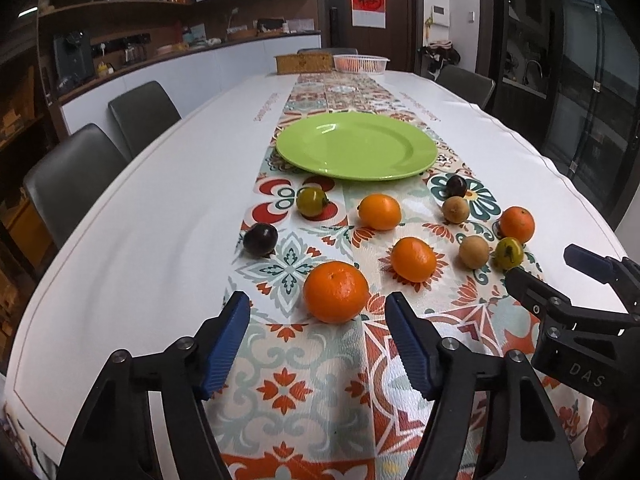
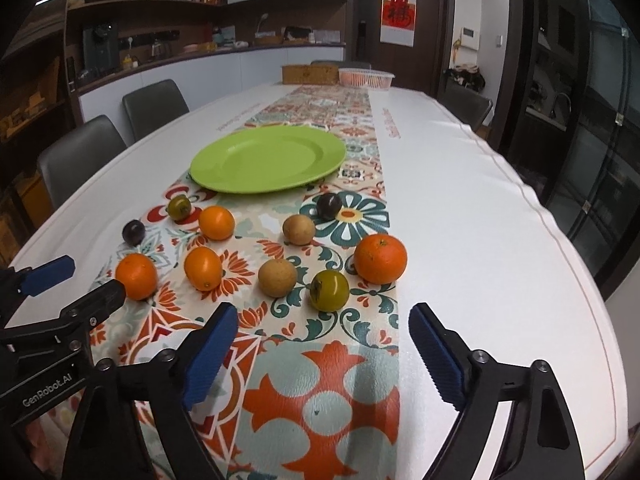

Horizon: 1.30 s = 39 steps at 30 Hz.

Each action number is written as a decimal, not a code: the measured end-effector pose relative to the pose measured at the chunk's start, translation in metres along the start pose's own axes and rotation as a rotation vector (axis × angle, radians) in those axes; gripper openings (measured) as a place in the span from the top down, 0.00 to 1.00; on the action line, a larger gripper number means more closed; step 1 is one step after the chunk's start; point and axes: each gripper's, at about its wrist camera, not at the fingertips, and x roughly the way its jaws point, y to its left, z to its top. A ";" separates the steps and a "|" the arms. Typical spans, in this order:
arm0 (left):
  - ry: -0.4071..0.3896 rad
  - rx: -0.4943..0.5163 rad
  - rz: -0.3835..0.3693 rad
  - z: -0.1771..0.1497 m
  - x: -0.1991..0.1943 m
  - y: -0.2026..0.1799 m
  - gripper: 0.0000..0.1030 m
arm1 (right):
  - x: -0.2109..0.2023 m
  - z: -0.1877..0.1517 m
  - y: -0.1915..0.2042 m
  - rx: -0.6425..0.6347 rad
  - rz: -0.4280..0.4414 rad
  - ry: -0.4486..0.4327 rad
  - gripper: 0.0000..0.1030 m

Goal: Organize fruits
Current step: 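Grasp a mandarin orange with the left tool while the right tool grasps a green-yellow fruit, then carry the orange with the left tool onto the green plate while the right tool places the green fruit there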

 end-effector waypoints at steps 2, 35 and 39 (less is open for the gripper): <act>0.010 -0.004 -0.008 0.001 0.004 0.000 0.35 | 0.007 0.001 -0.002 0.009 0.003 0.018 0.20; 0.098 -0.016 -0.067 0.011 0.034 0.001 0.61 | 0.046 0.011 -0.012 0.046 0.033 0.113 0.71; 0.081 -0.008 -0.060 0.013 0.029 0.000 0.61 | 0.043 0.010 -0.012 0.044 0.037 0.110 0.72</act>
